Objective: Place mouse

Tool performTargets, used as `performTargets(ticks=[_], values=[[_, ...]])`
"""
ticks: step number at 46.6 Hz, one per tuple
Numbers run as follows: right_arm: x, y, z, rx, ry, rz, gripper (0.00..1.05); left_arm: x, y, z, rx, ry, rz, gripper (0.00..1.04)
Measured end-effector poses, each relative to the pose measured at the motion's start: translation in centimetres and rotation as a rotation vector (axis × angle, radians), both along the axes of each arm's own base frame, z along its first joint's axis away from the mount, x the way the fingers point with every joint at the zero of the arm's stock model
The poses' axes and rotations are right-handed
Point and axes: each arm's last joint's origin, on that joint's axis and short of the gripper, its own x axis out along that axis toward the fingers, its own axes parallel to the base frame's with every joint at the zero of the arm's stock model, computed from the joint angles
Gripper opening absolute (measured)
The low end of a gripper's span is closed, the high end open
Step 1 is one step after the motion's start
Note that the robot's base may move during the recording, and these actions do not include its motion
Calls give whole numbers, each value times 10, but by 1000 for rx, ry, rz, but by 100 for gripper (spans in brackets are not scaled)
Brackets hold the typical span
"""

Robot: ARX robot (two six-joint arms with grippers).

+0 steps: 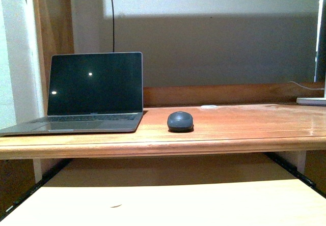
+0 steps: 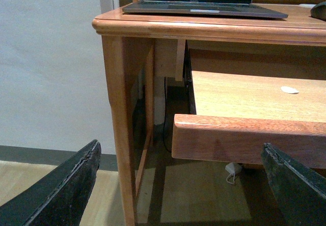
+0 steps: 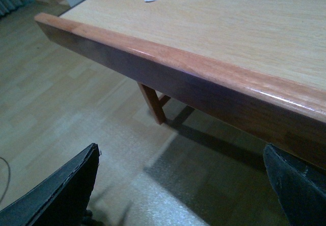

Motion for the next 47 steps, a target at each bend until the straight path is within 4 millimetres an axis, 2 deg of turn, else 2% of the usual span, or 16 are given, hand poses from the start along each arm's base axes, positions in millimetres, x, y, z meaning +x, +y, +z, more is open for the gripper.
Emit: performTargets(ticks=[6, 14, 37, 47], values=[[9, 13, -7, -40, -24, -30, 97, 0, 0, 0, 0, 0, 0, 97], [32, 36, -11, -78, -46, -85, 97, 0, 0, 0, 0, 0, 0, 97], [134, 88, -4, -145, -76, -485, 97, 0, 0, 0, 0, 0, 0, 97], [165, 104, -2, -160, -84, -603, 97, 0, 0, 0, 0, 0, 0, 97]])
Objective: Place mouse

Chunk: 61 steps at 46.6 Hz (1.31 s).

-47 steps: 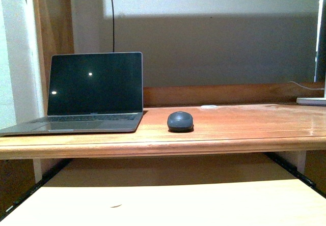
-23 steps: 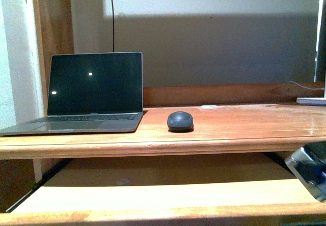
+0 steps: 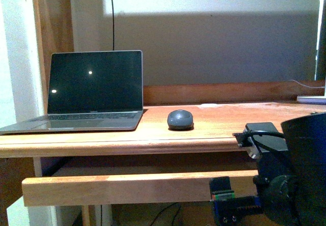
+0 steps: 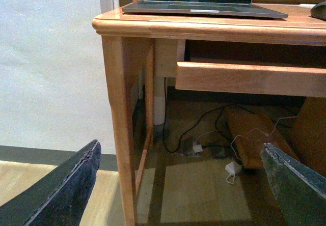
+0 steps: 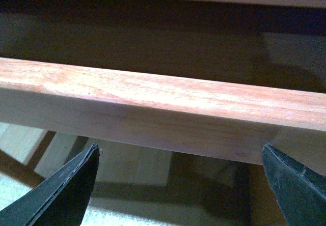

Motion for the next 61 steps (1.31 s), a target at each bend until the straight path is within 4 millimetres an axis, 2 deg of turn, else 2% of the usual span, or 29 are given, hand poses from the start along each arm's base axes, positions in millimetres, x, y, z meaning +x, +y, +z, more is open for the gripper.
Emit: performTargets(ticks=[5, 13, 21, 28, 36, 43, 45, 52, 61], values=[[11, 4, 2, -3, -16, -48, 97, 0, 0, 0, 0, 0, 0, 97], [18, 6, -4, -12, -5, -128, 97, 0, 0, 0, 0, 0, 0, 97], [18, 5, -3, 3, -2, -127, 97, 0, 0, 0, 0, 0, 0, 97], [8, -11, 9, 71, -15, -142, 97, 0, 0, 0, 0, 0, 0, 97], [-28, -42, 43, 179, -97, -196, 97, 0, 0, 0, 0, 0, 0, 97], [-74, -68, 61, 264, -155, -203, 97, 0, 0, 0, 0, 0, 0, 97], [-86, -75, 62, 280, -160, -204, 97, 0, 0, 0, 0, 0, 0, 97], [-153, -104, 52, 336, -177, -220, 97, 0, 0, 0, 0, 0, 0, 97], [-196, -115, 40, 337, -182, -237, 97, 0, 0, 0, 0, 0, 0, 97]])
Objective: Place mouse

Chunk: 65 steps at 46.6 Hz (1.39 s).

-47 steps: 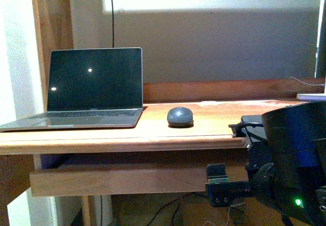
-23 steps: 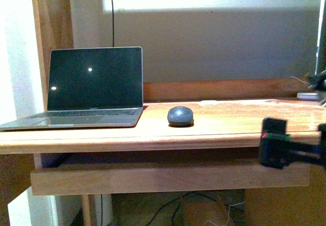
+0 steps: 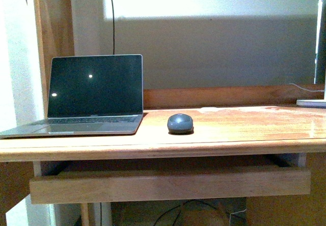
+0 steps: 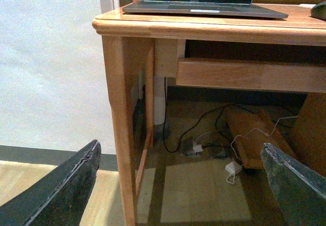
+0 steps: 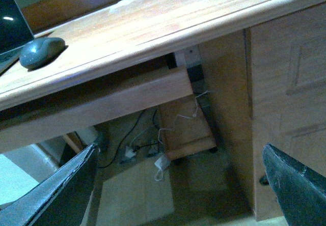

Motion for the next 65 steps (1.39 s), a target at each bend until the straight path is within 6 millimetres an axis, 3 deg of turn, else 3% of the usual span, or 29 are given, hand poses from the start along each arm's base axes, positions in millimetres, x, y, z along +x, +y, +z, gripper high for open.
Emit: performTargets(ticks=[3, 6, 17, 21, 26, 31, 46, 62, 65], values=[[-11, -4, -4, -33, -14, -29, 93, 0, 0, 0, 0, 0, 0, 97], [-22, -10, -8, -140, -49, -36, 80, 0, 0, 0, 0, 0, 0, 97], [-31, -22, -23, -281, -55, -39, 43, 0, 0, 0, 0, 0, 0, 97], [-37, -27, -30, -292, -68, -33, 22, 0, 0, 0, 0, 0, -1, 97], [-38, -32, -33, -299, -78, -5, 2, 0, 0, 0, 0, 0, 1, 97], [-38, -41, -37, -303, -74, -45, 3, 0, 0, 0, 0, 0, 0, 97], [-38, -41, -51, -303, -73, -38, 3, 0, 0, 0, 0, 0, 1, 97], [-39, -41, -51, -304, -81, -42, 3, 0, 0, 0, 0, 0, 0, 97], [-39, -41, -51, -304, -81, -42, 14, 0, 0, 0, 0, 0, 0, 97]])
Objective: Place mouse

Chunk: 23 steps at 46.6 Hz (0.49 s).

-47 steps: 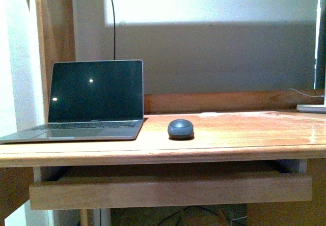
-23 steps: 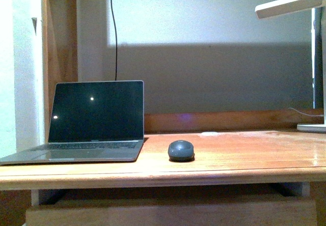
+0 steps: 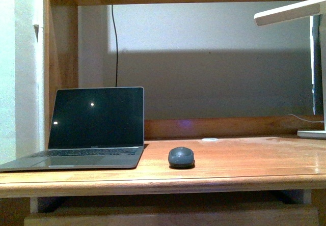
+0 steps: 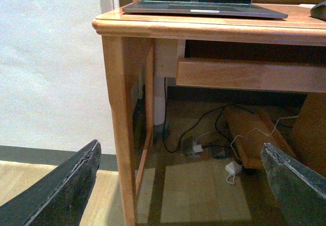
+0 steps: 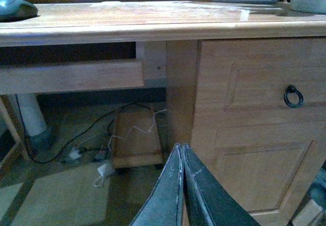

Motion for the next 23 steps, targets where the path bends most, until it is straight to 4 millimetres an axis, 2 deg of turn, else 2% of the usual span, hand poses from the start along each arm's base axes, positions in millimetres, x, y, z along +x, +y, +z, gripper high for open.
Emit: performTargets(ticks=[5, 23], values=[[0, 0, 0, 0, 0, 0, 36, 0, 0, 0, 0, 0, 0, 97], [0, 0, 0, 0, 0, 0, 99, 0, 0, 0, 0, 0, 0, 97]])
